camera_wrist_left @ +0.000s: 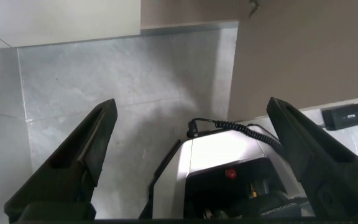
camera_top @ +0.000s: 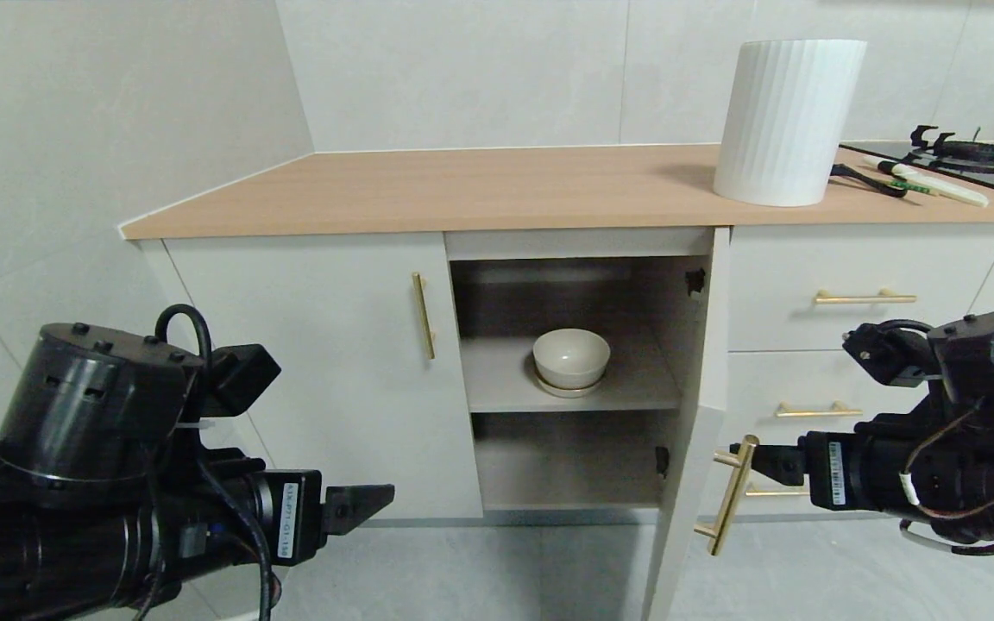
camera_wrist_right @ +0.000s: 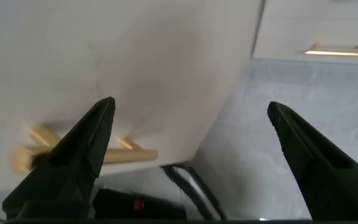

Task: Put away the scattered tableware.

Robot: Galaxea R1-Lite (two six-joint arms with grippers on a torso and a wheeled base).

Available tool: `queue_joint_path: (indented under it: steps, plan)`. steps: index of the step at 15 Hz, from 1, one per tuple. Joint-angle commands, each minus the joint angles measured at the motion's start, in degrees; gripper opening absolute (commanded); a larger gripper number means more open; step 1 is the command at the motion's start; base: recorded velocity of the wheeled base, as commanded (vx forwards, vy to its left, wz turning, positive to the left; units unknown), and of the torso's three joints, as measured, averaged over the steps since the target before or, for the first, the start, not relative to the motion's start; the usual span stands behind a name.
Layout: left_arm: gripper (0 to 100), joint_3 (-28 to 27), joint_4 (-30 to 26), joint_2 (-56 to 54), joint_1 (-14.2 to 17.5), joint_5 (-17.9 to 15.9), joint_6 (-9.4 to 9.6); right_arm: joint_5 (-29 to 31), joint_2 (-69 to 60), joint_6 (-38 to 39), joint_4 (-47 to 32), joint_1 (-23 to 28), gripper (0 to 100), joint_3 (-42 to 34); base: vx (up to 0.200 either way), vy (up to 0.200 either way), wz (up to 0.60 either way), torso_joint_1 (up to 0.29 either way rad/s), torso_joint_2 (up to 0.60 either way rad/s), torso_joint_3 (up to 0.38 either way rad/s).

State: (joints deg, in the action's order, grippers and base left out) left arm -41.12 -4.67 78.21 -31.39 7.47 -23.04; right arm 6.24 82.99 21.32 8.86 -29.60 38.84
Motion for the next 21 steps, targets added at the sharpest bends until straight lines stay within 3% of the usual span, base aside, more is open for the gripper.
queue_joint_path:
  steps: [1,3,6,7,10,14,15,17,21]
  plan:
    - [100,0.0,0.0,-0.3,0.0,0.1,0.10,-0.6,4.3,0.0,2.7,-1.3,100,0.1,0.000,0.000,0.00,0.000,0.00,0.000]
    - [100,-0.2,0.0,-1.9,0.0,0.0,0.28,-1.9,5.7,-0.5,7.9,-1.3,100,0.4,0.000,0.000,0.00,0.000,0.00,0.000]
    - [100,-0.3,0.0,-2.0,0.2,0.0,0.28,-8.9,6.3,-4.9,8.0,-1.2,100,3.7,0.000,0.000,0.00,0.000,0.00,0.000]
    - [100,-0.1,0.0,-1.9,0.2,0.1,0.45,-9.1,9.6,-9.4,7.0,-1.2,100,6.3,0.000,0.000,0.00,0.000,0.00,0.000]
    - [100,-0.3,0.0,-2.3,0.2,0.1,0.36,-9.2,12.5,-9.8,7.3,-0.3,100,6.3,0.000,0.000,0.00,0.000,0.00,0.000]
    - [100,-0.3,0.0,-2.1,0.2,-0.1,0.36,-7.6,18.8,-8.7,10.8,-0.2,100,6.2,0.000,0.000,0.00,0.000,0.00,0.000]
    - [100,-0.1,0.0,-1.5,0.2,-0.1,0.36,-5.2,22.5,-5.0,17.5,-0.2,100,6.1,0.000,0.000,0.00,0.000,0.00,0.000]
    - [100,-0.1,0.0,-1.1,0.2,-0.1,0.36,-2.9,25.2,-4.2,23.6,-0.2,100,6.1,0.000,0.000,0.00,0.000,0.00,0.000]
    - [100,-0.1,0.0,-1.0,0.2,-0.1,0.36,-0.7,29.2,-0.3,28.0,-0.2,100,8.1,0.000,0.000,0.00,0.000,0.00,0.000]
